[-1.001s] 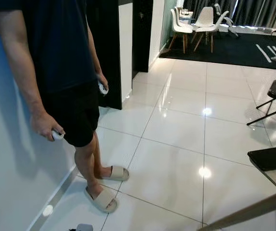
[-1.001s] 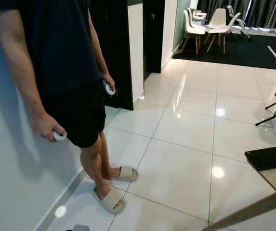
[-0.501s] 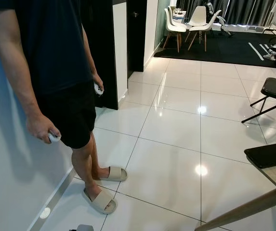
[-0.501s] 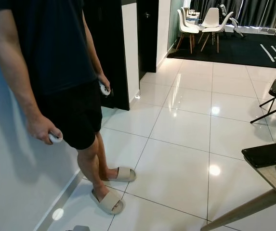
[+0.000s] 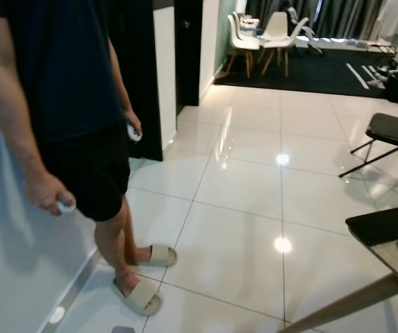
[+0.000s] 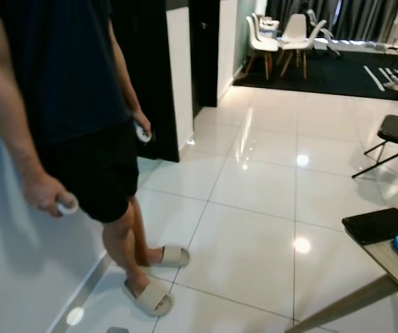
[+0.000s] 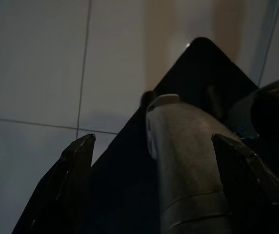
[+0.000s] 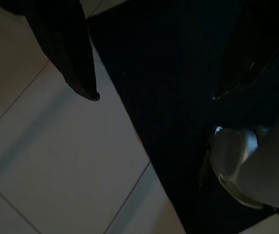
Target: Restocking fridge
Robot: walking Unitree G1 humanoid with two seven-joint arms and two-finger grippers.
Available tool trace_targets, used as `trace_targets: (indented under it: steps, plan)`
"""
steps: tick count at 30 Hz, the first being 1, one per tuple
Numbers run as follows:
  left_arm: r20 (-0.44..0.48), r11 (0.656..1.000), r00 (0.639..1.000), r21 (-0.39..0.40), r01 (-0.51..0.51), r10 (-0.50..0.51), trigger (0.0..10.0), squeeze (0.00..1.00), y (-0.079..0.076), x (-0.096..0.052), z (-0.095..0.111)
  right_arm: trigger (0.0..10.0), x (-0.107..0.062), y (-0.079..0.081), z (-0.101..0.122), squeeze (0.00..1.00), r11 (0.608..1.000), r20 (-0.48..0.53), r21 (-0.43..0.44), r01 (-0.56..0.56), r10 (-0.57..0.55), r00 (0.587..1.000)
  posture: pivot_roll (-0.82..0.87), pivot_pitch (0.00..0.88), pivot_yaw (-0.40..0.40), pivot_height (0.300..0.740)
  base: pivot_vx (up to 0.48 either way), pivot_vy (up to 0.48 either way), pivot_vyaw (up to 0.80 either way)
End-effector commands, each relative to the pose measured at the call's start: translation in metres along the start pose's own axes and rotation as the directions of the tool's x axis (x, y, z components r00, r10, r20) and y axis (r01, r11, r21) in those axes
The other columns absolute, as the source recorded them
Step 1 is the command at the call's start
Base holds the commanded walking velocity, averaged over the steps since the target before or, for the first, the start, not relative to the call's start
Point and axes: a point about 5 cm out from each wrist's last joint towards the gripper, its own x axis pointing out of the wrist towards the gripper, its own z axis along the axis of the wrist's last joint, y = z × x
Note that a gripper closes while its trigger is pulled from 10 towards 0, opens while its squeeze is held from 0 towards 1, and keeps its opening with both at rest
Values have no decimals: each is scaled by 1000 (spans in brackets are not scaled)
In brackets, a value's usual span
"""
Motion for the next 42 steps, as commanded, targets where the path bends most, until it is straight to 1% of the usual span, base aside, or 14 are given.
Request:
trace_targets:
  steps: [1, 9, 30, 33, 38, 42]
  plan:
    - [-39, 1000, 999, 5, 16, -16, 10000, 0, -4, 0, -9, 10000, 0, -1, 2, 0, 1000, 8, 16, 4, -4, 1000, -50, 1, -6, 740, 394, 0, 0]
    - [-42, 1000, 999, 7, 16, -15, 10000, 0, -3, -1, -9, 10000, 0, 0, 0, 0, 1000, -4, 31, 5, -5, 1000, -49, 0, -5, 740, 307, 0, 0]
    - [-42, 1000, 999, 1, 17, -17, 10000, 0, -5, -1, -11, 10000, -1, 0, -9, 0, 1000, -42, 11, -9, 9, 999, -51, 4, -20, 740, 383, 0, -782]
    - [-43, 1000, 999, 0, 22, -22, 10000, 0, -7, 0, -12, 10000, -1, -2, -11, 0, 1000, -48, 9, -2, 3, 999, -52, 3, -17, 740, 398, 0, -788]
    - [-47, 1000, 999, 4, 28, -27, 10000, 0, -8, 0, -13, 10000, -2, -4, -13, 0, 1000, -50, 26, 11, -10, 999, -56, 5, -16, 740, 393, 0, -790]
    - [-37, 1000, 999, -12, 18, -19, 10000, 0, -6, 0, -12, 10000, -3, -6, -16, 0, 999, -55, 20, 25, -24, 998, -57, 8, -14, 740, 379, 0, 0]
